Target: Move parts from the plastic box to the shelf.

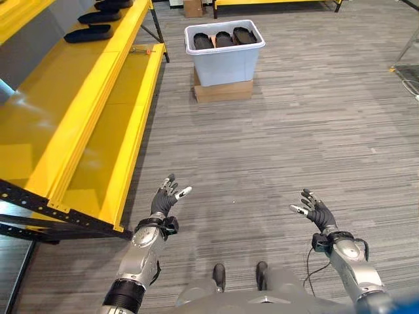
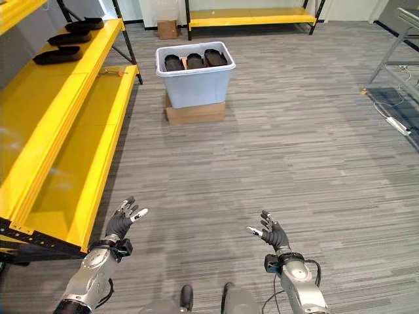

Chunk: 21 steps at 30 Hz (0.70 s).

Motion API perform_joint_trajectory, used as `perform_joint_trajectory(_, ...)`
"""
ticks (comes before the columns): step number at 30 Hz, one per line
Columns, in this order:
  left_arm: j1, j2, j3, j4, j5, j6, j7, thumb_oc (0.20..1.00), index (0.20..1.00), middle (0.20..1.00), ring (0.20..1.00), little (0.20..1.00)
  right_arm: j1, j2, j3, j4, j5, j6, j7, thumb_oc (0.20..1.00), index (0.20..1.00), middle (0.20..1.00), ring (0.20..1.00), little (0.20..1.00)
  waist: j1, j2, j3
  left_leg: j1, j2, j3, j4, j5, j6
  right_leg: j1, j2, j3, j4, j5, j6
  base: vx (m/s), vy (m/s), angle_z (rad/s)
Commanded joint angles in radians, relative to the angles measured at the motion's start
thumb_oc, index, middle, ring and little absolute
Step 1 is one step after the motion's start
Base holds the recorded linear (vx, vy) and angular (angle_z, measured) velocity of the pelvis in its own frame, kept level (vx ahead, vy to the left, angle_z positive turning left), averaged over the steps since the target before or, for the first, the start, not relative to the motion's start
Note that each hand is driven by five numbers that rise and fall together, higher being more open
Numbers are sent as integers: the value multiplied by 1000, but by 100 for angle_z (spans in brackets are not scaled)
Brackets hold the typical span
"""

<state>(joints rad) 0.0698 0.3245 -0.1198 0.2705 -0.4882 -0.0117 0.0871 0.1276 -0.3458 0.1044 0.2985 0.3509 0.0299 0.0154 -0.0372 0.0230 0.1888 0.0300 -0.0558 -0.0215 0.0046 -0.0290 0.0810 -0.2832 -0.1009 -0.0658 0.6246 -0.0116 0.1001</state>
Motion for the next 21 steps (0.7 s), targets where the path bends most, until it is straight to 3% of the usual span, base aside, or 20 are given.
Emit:
perform_joint_trajectory(1, 4, 32, 41, -55, 26, -47, -12, 1000, 1000, 1000, 1000, 1000, 16, 18, -25, -64, 37, -41, 3, 1000, 1000, 1000, 1000, 1000, -19, 10, 22, 108, 14, -41, 34, -94, 22, -51, -26, -49, -51, 109, 27, 339, 31, 19)
perform_joint_trajectory(2, 4, 31, 42, -56, 24, -46, -15, 1000, 1000, 1000, 1000, 1000, 18, 18, -26, -68, 39, -40, 3, 1000, 1000, 1000, 1000, 1000, -23, 5, 20, 127, 4, -51, 25, -98, 21, -59, -16, -55, -96, 106, 28, 538, -23, 14)
perform_joint_trajectory(3, 2, 30, 45, -56, 27, -43, -22, 1000, 1000, 1000, 1000, 1000, 19, 13, -36, -75, 44, -40, 1, 1000, 1000, 1000, 1000, 1000, -35, -6, 21, 193, -3, -73, -10, -117, 10, -60, -5, -88, -246, 97, 25, 291, -68, -19)
perform_joint_trajectory(4, 2, 30, 45, -57, 27, -43, -22, 1000, 1000, 1000, 1000, 1000, 20, 12, -36, -76, 44, -39, 1, 1000, 1000, 1000, 1000, 1000, -37, -2, 24, 199, 2, -76, -14, -116, 9, -51, -2, -93, -252, 97, 24, 413, -142, 31)
perform_joint_trajectory(5, -3, 23, 44, -51, 33, -43, -23, 1000, 1000, 1000, 1000, 1000, 14, 7, -40, -70, 44, -42, -4, 1000, 1000, 1000, 1000, 1000, -46, -13, 16, 247, 5, -87, -42, -134, -10, -39, -6, -128, -427, 113, 28, 319, -127, 45)
perform_joint_trajectory(6, -8, 21, 46, -46, 31, -43, -22, 1000, 1000, 1000, 1000, 1000, 8, 7, -40, -67, 43, -42, -7, 1000, 1000, 1000, 1000, 1000, -51, -14, 12, 272, 12, -94, -50, -144, -22, -38, 0, -137, -490, 131, 32, 419, -167, 54)
perform_joint_trajectory(9, -7, 17, 43, -48, 29, -43, -23, 1000, 1000, 1000, 1000, 1000, 6, -3, -45, -84, 39, -41, -8, 1000, 1000, 1000, 1000, 1000, -55, -9, -12, 309, 46, -106, -35, -161, -50, -19, 25, -117, -545, 157, 31, 311, -139, 28)
perform_joint_trajectory(12, -23, 8, 27, -47, 11, -60, -16, 1000, 1000, 1000, 1000, 1000, -15, -24, -42, -66, 42, -45, -8, 1000, 1000, 1000, 1000, 1000, -64, 11, -40, 313, 90, -101, -4, -136, -68, -35, 65, -130, -495, 153, -2, 420, -212, 20)
perform_joint_trajectory(13, -40, -1, 17, -43, -15, -68, -6, 1000, 1000, 1000, 1000, 1000, -39, -38, -36, -54, 53, -52, -13, 1000, 1000, 1000, 1000, 1000, -66, 34, -50, 272, 124, -96, 67, -36, -101, -42, 84, -145, -461, 105, -29, 392, -227, 2)
perform_joint_trajectory(14, -46, 2, 14, -51, -26, -71, -2, 1000, 1000, 1000, 1000, 1000, -45, -41, -35, -53, 63, -55, -15, 1000, 1000, 1000, 1000, 1000, -65, 38, -46, 247, 135, -84, 137, 15, -118, -19, 98, -144, -463, 88, -41, 298, -181, 13)
perform_joint_trajectory(15, -46, 2, 14, -51, -27, -71, -2, 1000, 1000, 1000, 1000, 1000, -45, -40, -35, -53, 63, -55, -15, 1000, 1000, 1000, 1000, 1000, -68, 33, -48, 242, 131, -87, 137, 19, -117, -20, 93, -145, -466, 92, -40, 209, -187, 11)
perform_joint_trajectory(16, -51, 4, 9, -60, -41, -70, -6, 1000, 1000, 1000, 1000, 1000, -52, -52, -38, -48, 72, -57, -16, 1000, 1000, 1000, 1000, 1000, -58, 22, -31, 140, 138, -58, 352, 108, -144, 37, 106, -135, -484, 56, -64, 117, -127, 8)
perform_joint_trajectory(18, -52, 5, 9, -60, -41, -70, -6, 1000, 1000, 1000, 1000, 1000, -53, -51, -38, -48, 72, -57, -16, 1000, 1000, 1000, 1000, 1000, -61, 18, -34, 134, 132, -61, 352, 113, -143, 34, 100, -135, -487, 60, -63, 89, -110, -3)
perform_joint_trajectory(19, -56, 5, 7, -71, -45, -70, 0, 1000, 1000, 1000, 1000, 1000, -58, -59, -41, -44, 75, -62, -19, 1000, 1000, 1000, 1000, 1000, -48, 5, -11, 69, 127, -60, 506, 174, -158, 71, 100, -137, -498, 47, -81, 231, -269, -34)
perform_joint_trajectory(20, -50, 9, 6, -88, -50, -63, -6, 1000, 1000, 1000, 1000, 1000, -49, -67, -57, -44, 74, -56, -29, 1000, 1000, 1000, 1000, 1000, -12, -30, 27, -70, 109, -10, 686, 149, -125, 151, 101, -119, -518, 10, -114, 323, -305, -33)
perform_joint_trajectory(21, -47, 8, 3, -87, -46, -61, -10, 1000, 1000, 1000, 1000, 1000, -40, -66, -64, -44, 72, -56, -32, 1000, 1000, 1000, 1000, 1000, 4, -41, 41, -141, 81, 1, 682, 96, -111, 186, 98, -102, -532, -1, -115, 332, -231, 3)
